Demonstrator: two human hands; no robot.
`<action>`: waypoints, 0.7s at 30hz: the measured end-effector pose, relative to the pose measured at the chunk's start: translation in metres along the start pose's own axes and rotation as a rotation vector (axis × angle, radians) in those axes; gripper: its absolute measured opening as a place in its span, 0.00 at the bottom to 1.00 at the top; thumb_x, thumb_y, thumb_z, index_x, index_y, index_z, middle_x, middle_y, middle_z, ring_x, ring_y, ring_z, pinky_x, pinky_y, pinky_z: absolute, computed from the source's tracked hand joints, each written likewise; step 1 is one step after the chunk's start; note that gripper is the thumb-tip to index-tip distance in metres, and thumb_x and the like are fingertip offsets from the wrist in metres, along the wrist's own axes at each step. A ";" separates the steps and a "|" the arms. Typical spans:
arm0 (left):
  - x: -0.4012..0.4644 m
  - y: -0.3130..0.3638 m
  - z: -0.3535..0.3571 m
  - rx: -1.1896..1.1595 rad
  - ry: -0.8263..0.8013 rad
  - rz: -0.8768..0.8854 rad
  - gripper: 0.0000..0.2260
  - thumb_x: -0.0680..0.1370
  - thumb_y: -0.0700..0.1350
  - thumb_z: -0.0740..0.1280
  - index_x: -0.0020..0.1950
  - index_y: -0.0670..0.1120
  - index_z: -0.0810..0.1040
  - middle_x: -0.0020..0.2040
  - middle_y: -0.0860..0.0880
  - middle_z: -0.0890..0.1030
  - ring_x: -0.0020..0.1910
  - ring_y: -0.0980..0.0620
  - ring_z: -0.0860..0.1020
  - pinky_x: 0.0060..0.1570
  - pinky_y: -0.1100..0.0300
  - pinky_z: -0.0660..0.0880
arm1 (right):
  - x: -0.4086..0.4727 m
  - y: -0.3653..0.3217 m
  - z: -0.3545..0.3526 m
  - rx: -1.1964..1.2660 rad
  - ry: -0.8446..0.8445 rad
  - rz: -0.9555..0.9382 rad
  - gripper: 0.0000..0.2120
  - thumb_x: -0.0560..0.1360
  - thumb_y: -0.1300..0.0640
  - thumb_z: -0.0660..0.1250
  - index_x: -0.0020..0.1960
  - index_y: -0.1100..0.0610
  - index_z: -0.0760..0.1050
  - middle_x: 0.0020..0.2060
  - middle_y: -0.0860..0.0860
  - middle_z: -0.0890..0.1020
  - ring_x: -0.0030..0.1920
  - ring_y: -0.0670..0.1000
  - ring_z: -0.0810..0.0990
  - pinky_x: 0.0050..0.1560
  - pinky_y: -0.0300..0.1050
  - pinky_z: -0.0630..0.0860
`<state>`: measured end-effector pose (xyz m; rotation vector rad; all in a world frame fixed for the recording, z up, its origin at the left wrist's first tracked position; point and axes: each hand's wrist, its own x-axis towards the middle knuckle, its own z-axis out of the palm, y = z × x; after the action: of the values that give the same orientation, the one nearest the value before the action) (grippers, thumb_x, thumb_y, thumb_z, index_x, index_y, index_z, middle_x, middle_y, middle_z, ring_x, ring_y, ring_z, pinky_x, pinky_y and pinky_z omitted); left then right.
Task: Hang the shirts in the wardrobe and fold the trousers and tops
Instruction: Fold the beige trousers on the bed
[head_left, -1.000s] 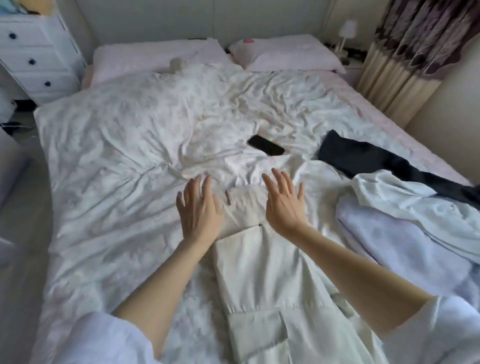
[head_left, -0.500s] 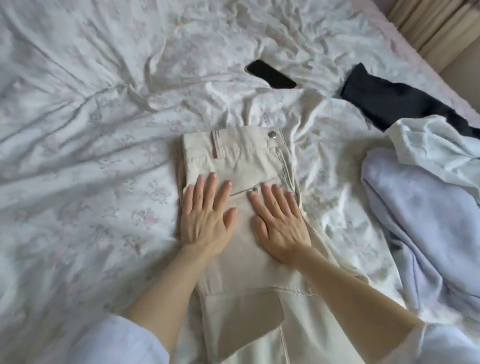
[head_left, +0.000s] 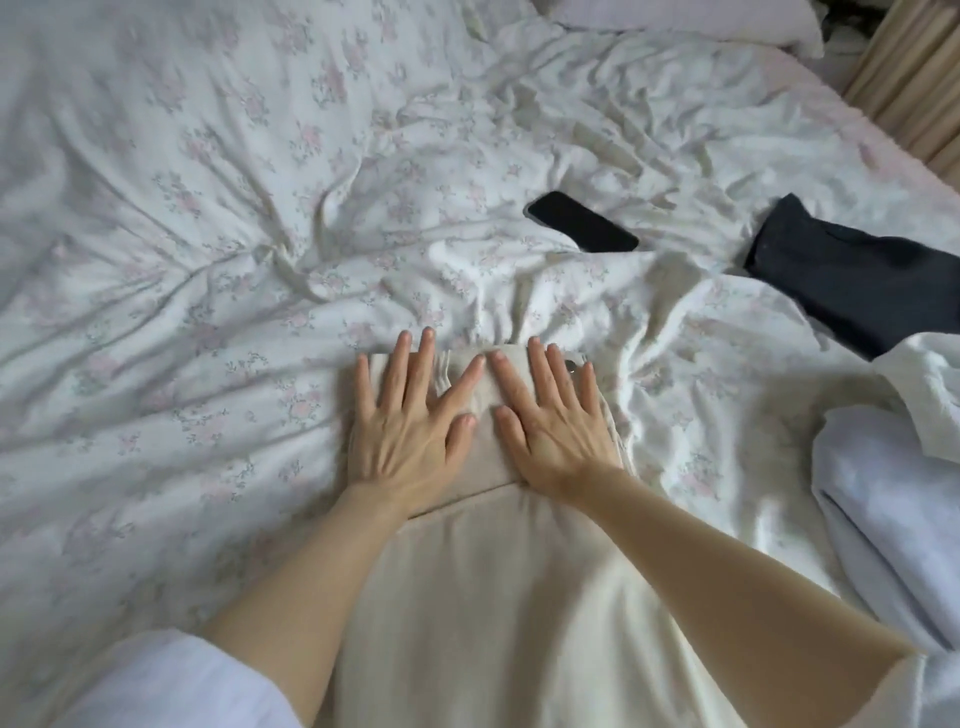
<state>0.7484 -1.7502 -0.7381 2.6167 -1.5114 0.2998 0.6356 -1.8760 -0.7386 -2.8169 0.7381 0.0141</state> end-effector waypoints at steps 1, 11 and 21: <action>0.005 -0.003 0.001 0.003 0.013 0.025 0.26 0.75 0.56 0.52 0.73 0.55 0.56 0.73 0.38 0.63 0.72 0.38 0.63 0.67 0.34 0.54 | 0.010 0.005 -0.003 -0.003 -0.042 -0.014 0.26 0.77 0.39 0.39 0.69 0.36 0.27 0.76 0.51 0.42 0.75 0.51 0.39 0.72 0.56 0.36; 0.045 -0.016 0.007 -0.131 -0.483 -0.141 0.23 0.81 0.55 0.40 0.76 0.56 0.41 0.77 0.54 0.46 0.75 0.54 0.42 0.68 0.38 0.33 | 0.058 0.010 -0.038 -0.081 -0.274 -0.105 0.33 0.72 0.37 0.62 0.72 0.44 0.54 0.64 0.52 0.67 0.65 0.55 0.65 0.62 0.54 0.65; 0.057 -0.022 -0.057 -0.119 -0.510 0.007 0.23 0.72 0.56 0.63 0.62 0.47 0.62 0.44 0.52 0.77 0.52 0.50 0.76 0.63 0.50 0.57 | 0.030 -0.006 -0.086 0.166 -0.331 -0.134 0.28 0.74 0.57 0.62 0.70 0.52 0.54 0.56 0.53 0.77 0.43 0.52 0.74 0.44 0.46 0.68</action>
<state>0.7881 -1.7763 -0.6695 2.7169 -1.6025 -0.4814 0.6602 -1.9045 -0.6559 -2.6060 0.4522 0.3686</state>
